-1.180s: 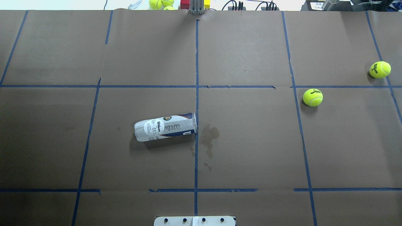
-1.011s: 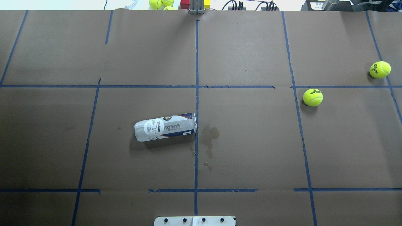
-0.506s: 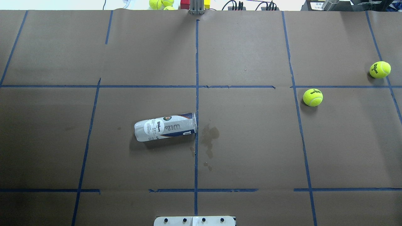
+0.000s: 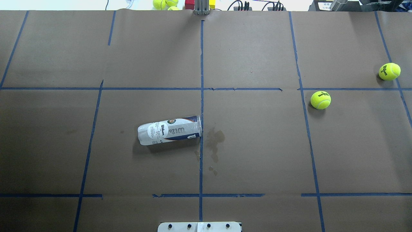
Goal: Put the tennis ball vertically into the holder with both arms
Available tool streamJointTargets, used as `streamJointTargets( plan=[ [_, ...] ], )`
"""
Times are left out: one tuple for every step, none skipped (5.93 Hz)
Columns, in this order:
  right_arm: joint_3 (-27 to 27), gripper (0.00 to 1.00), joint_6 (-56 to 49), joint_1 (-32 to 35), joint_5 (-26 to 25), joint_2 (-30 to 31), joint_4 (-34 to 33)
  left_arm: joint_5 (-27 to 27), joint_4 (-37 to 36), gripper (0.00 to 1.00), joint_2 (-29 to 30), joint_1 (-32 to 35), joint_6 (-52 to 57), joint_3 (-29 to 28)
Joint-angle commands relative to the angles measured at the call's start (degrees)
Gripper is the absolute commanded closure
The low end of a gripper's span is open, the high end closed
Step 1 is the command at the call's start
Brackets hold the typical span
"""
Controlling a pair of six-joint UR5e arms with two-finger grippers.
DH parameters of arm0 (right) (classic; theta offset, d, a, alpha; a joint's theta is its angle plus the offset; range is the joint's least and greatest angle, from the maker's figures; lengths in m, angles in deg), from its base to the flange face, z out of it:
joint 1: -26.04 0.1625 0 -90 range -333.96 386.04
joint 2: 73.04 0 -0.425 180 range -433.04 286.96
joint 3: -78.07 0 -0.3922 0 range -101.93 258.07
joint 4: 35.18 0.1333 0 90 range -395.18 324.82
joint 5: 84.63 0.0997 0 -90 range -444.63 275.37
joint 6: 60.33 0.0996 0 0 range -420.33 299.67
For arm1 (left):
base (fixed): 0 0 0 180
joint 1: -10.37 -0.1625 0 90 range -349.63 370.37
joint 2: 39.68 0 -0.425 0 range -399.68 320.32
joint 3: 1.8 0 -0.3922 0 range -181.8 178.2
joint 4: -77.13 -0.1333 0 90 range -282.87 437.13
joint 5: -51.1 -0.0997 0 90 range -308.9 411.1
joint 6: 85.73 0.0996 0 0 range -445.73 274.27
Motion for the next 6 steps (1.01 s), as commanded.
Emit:
streamJointTargets(
  plan=[
    [0.16,0.00,-0.02,0.00,0.17,-0.01,0.09,4.85,5.35,0.00,0.21,-3.77,-0.05,1.09],
    [0.34,0.00,-0.11,0.00,0.17,-0.62,0.09,5.23,17.29,0.00,0.13,-7.80,-0.58,1.45],
    [0.95,0.00,-0.11,-0.17,0.26,-0.89,0.17,5.32,22.46,0.00,0.30,-10.36,-1.54,1.54],
    [1.22,0.00,-0.54,-0.17,0.35,-0.89,0.18,5.23,22.60,0.00,2.13,-14.57,-2.16,4.24],
    [2.00,0.00,-0.72,-0.26,0.09,-0.89,0.26,5.06,21.99,0.00,3.71,-15.22,-6.25,7.05],
    [1.75,0.00,-0.81,-0.35,0.00,-0.89,0.44,3.93,22.42,0.03,7.56,-20.44,-10.47,8.73]
  ],
)
